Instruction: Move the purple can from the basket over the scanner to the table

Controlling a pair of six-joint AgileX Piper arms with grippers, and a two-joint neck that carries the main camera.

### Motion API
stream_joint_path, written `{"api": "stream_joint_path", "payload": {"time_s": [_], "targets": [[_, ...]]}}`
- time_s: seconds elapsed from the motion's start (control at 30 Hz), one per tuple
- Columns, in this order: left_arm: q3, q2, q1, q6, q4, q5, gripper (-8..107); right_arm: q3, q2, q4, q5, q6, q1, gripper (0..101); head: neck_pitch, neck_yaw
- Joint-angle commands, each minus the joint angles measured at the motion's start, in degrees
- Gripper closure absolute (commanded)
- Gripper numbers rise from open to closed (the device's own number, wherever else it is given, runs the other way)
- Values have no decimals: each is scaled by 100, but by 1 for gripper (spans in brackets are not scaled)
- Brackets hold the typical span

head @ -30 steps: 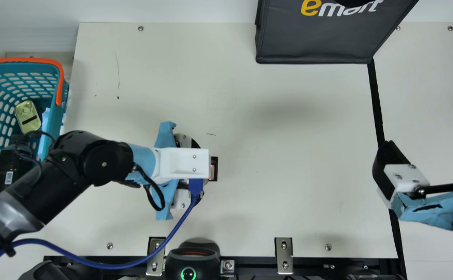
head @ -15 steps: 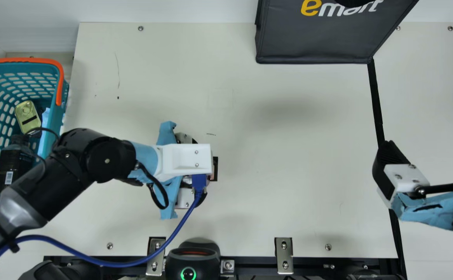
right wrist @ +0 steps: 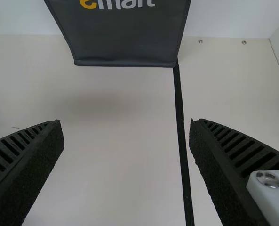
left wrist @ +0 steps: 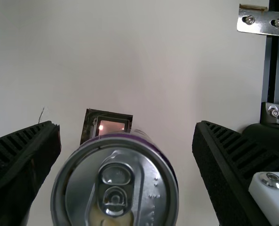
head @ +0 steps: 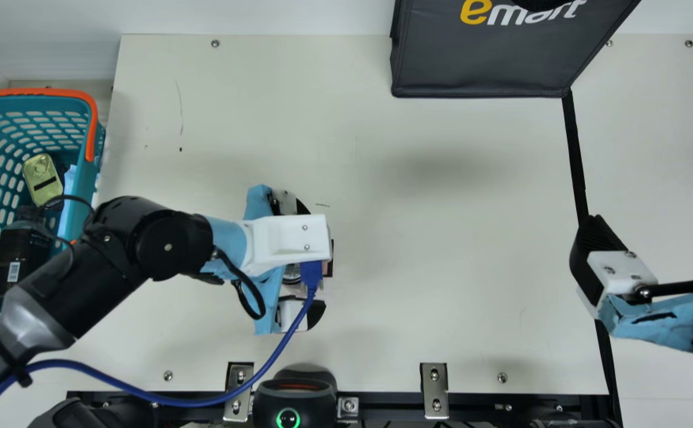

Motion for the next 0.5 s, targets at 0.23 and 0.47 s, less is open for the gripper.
{"api": "stream_joint_path", "payload": {"time_s": [0.23,0.47], "targets": [[126,-537,23,-1768,653,238,9,0,0,0,0,0,0,6,-166,9],[295,-1187,-152,-2929,1399,592,9,0,0,0,0,0,0,6,-166,9]]}}
